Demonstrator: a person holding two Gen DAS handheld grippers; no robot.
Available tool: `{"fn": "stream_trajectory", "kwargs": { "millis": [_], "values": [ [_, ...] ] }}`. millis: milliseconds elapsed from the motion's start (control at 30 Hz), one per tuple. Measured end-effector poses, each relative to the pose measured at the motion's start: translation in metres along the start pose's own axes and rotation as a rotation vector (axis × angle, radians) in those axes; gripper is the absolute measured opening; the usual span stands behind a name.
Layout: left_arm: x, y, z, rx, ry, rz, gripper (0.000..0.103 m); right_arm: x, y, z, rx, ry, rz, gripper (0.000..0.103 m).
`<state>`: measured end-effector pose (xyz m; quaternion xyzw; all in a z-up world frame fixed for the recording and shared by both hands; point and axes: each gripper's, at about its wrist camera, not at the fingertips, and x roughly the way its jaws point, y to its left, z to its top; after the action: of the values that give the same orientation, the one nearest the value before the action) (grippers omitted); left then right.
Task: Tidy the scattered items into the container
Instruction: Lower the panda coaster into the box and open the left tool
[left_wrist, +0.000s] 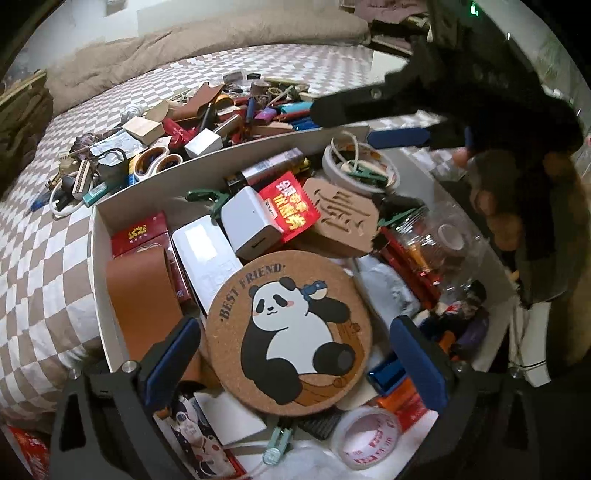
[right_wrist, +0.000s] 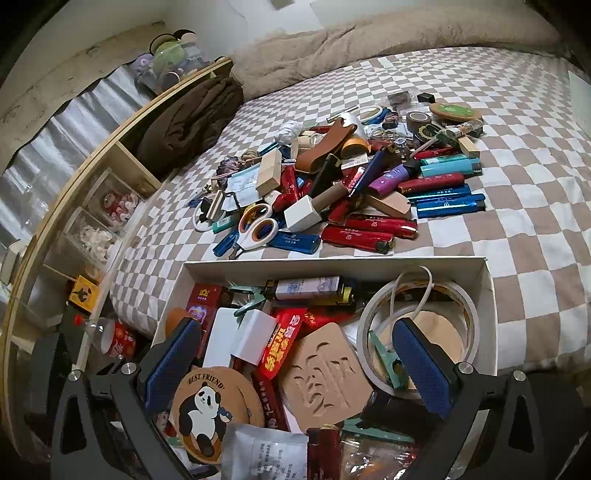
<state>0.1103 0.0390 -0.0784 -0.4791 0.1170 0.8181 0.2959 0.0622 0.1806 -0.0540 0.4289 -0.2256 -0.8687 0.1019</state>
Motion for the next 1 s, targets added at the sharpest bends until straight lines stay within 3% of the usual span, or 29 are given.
{"fn": "stream_trajectory", "kwargs": {
  "millis": [467, 767, 1000],
  "values": [
    [-0.017, 0.010, 0.000, -0.075, -0.051, -0.019, 0.103, -0.008, 0.003, -0.004, 0.002, -0.011, 0.009, 0.103],
    [-0.021, 0.021, 0.007, -0.122, -0.089, -0.003, 0.103, -0.017, 0.006, -0.007, -0.058, -0.042, -0.045, 0.103],
    [-0.032, 0.033, 0.021, -0.154, -0.161, 0.017, 0.103, -0.017, 0.006, -0.006, -0.067, -0.046, -0.059, 0.103]
  ]
}}
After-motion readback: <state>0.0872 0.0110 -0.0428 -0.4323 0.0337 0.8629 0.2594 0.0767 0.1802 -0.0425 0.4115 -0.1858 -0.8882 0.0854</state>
